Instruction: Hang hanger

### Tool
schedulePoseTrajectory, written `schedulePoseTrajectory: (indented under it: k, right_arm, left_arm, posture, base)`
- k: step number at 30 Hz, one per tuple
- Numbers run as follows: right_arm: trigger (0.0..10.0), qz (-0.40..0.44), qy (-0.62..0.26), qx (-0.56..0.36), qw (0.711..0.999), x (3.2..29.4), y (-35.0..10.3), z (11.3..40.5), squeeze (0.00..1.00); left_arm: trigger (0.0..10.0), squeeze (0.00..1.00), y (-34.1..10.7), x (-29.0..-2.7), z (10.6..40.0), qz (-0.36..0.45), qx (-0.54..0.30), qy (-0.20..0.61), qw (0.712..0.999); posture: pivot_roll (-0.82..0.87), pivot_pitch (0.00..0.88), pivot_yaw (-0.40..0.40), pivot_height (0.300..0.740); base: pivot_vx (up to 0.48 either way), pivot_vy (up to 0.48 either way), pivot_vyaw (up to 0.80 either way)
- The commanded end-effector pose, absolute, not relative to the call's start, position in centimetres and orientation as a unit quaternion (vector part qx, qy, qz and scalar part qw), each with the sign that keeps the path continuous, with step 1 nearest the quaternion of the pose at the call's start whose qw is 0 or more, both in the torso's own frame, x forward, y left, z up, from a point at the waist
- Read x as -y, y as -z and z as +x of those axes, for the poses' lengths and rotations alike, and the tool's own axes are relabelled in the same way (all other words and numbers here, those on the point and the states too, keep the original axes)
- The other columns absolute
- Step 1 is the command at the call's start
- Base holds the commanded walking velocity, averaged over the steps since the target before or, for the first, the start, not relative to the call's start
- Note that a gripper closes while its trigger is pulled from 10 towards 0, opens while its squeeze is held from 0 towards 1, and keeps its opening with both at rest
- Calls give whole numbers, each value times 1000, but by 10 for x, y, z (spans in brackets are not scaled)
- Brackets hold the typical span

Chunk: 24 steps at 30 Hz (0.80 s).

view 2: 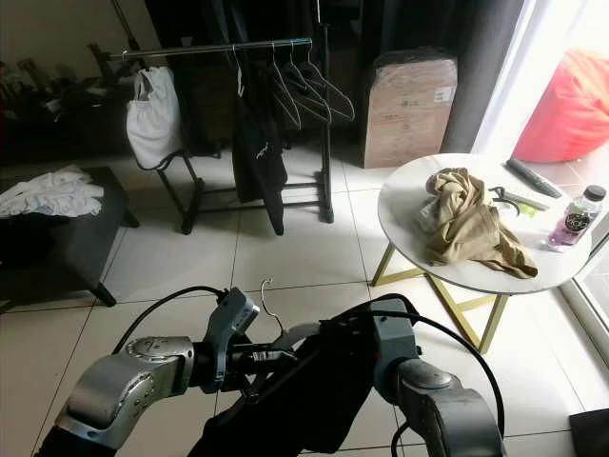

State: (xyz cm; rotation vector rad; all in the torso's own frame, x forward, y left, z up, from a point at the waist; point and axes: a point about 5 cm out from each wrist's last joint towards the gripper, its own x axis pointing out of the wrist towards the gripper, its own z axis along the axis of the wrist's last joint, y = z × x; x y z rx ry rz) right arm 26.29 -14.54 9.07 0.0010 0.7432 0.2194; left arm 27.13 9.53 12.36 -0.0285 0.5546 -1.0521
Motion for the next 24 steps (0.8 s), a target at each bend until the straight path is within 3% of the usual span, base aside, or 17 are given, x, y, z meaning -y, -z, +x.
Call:
schedulePoseTrajectory:
  k: [1, 11, 15, 23, 24]
  right_arm:
    - [10000, 14, -110, -348, 931, 142, -95, 267, 0]
    - [10000, 27, -137, -341, 930, 133, -98, 267, 0]
    - [10000, -38, -164, -371, 913, 142, -89, 254, 0]
    - [10000, -10, -230, -360, 904, 142, -96, 245, 0]
    - [10000, 9, -242, -348, 906, 138, -101, 247, 161]
  left_arm:
    - [10000, 0, -130, -94, 270, -6, -253, 502, 827]
    - [10000, 0, -130, -94, 271, -5, -253, 501, 827]
    - [10000, 0, -129, -96, 274, 6, -247, 490, 836]
    - [10000, 0, -132, -96, 283, -3, -239, 466, 852]
    - [10000, 0, -132, -94, 282, -2, -239, 469, 851]
  posture:
    - [-131, 137, 61, 740]
    - [-130, 144, 60, 740]
    - [-132, 149, 59, 740]
    - [-140, 152, 60, 740]
    - [-139, 152, 61, 740]
  base:
    - [0, 0, 0]
    - [0, 0, 0]
    - [0, 0, 0]
    - [0, 0, 0]
    - [0, 0, 0]
